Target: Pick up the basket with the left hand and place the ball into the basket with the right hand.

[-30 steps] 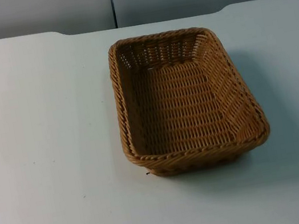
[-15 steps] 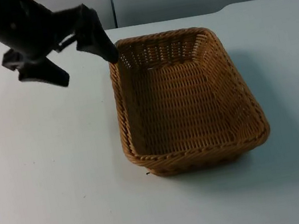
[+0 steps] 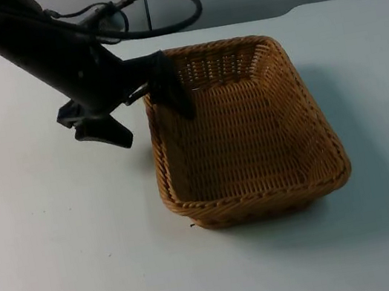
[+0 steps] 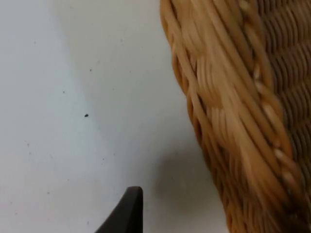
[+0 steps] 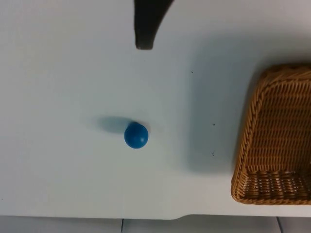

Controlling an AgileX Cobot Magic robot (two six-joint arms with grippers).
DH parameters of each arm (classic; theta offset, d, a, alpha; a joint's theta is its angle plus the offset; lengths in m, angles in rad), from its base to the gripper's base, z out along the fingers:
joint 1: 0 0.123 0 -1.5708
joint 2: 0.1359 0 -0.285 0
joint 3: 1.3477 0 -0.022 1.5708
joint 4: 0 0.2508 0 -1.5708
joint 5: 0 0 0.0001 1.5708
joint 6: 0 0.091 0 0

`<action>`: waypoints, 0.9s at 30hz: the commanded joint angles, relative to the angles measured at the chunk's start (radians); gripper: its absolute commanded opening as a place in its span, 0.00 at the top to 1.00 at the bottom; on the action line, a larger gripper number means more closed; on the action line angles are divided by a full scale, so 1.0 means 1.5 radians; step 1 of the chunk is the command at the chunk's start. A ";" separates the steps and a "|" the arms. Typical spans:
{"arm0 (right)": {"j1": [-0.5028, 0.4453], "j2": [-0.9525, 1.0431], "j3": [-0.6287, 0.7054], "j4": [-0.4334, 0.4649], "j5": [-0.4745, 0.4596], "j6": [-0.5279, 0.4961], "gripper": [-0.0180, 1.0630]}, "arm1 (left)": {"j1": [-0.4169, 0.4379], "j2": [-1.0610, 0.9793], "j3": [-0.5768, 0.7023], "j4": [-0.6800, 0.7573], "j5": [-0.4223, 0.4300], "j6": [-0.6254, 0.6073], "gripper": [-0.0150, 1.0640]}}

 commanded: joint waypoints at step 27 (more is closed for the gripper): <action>-0.004 -0.002 0.007 -0.004 -0.006 -0.004 0.28 | -0.033 0.040 -0.007 -0.058 -0.037 -0.039 0.77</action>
